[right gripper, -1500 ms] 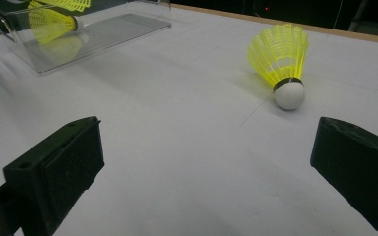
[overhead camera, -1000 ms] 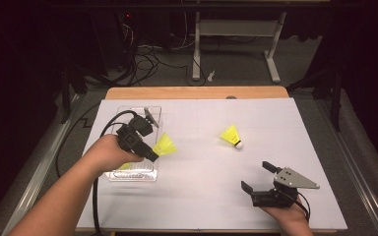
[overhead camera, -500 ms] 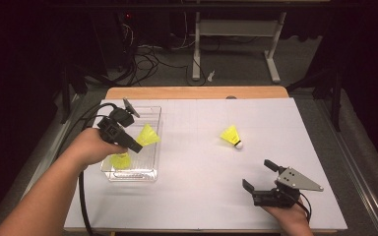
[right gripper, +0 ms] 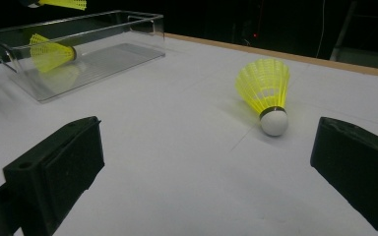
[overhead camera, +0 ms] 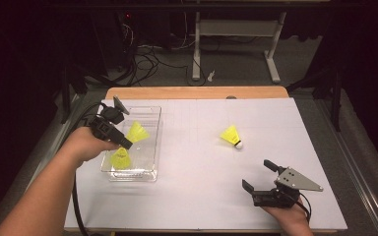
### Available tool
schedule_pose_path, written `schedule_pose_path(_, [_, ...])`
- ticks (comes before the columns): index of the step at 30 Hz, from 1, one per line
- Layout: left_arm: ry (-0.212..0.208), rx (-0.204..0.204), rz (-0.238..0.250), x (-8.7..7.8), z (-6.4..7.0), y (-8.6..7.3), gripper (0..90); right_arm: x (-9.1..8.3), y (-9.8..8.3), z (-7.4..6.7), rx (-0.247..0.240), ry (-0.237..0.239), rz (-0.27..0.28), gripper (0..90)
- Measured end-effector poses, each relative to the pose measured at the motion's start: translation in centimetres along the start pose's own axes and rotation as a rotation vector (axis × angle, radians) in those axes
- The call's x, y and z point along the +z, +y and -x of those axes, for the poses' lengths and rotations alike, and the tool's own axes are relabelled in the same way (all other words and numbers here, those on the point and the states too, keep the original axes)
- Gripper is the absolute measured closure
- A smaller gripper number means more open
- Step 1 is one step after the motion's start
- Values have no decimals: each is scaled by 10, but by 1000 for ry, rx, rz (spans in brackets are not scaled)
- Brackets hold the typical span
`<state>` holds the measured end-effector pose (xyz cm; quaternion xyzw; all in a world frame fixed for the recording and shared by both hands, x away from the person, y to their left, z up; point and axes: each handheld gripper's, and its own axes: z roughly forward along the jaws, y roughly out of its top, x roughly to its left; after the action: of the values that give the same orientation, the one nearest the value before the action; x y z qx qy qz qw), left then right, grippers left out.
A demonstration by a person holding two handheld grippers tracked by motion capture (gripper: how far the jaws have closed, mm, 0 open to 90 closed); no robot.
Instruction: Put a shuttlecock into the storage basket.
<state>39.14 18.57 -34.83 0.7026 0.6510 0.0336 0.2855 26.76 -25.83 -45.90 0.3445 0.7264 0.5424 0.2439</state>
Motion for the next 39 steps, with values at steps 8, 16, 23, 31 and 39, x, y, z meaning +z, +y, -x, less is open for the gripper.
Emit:
schedule_pose_path(8, [14, -33, 8, 3, -9, 6, 635, 1, 0, -1, -5, 7, -5, 4])
schedule_pose_path(16, [27, -39, 11, 1, -11, 13, 635, 1, 0, -2, -3, 10, -7, 4])
schedule_pose_path(23, [43, -33, 1, -2, -5, 24, 635, 1, 0, -2, -1, 14, -10, 4])
schedule_pose_path(31, [34, -67, 11, 13, -8, 28, 635, 1, 0, -1, 4, 19, -8, 4])
schedule_pose_path(39, [50, -84, -7, 33, -20, 25, 636, 2, -1, -3, -1, 31, -16, 4])
